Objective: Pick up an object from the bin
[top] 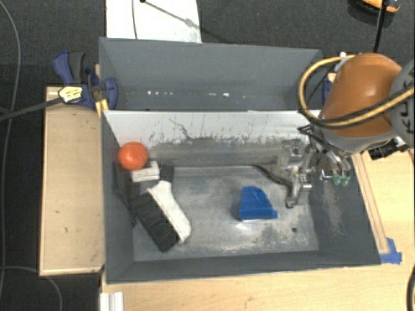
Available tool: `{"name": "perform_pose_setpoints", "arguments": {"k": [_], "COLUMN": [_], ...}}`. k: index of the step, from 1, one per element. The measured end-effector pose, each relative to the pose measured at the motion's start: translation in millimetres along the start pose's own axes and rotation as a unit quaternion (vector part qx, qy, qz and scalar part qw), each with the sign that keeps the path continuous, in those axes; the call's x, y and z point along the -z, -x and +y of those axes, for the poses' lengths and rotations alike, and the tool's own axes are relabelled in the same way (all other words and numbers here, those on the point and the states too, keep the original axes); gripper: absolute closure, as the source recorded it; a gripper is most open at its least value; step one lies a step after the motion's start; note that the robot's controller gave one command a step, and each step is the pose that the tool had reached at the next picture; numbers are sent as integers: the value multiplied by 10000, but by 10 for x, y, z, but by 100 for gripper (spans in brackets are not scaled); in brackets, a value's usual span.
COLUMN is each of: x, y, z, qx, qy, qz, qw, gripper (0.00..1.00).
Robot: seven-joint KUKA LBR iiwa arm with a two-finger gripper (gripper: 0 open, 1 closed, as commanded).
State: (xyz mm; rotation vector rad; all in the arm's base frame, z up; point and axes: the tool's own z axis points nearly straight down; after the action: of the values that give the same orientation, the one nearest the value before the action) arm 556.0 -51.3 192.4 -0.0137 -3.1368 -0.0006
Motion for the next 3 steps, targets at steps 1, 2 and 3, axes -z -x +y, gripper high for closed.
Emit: {"name": "perform_pose_setpoints", "arguments": {"k": [1,2,3], "x": [45,-650,-1198], "y": [17,-99,-215], "z": [2,295,489], "qx": [8,-327,-1111], "qy": [-4,1,-2], "qz": [-42,-47,-46], "qw": [10000,9995,9938], "gripper": [0,0,0]}}
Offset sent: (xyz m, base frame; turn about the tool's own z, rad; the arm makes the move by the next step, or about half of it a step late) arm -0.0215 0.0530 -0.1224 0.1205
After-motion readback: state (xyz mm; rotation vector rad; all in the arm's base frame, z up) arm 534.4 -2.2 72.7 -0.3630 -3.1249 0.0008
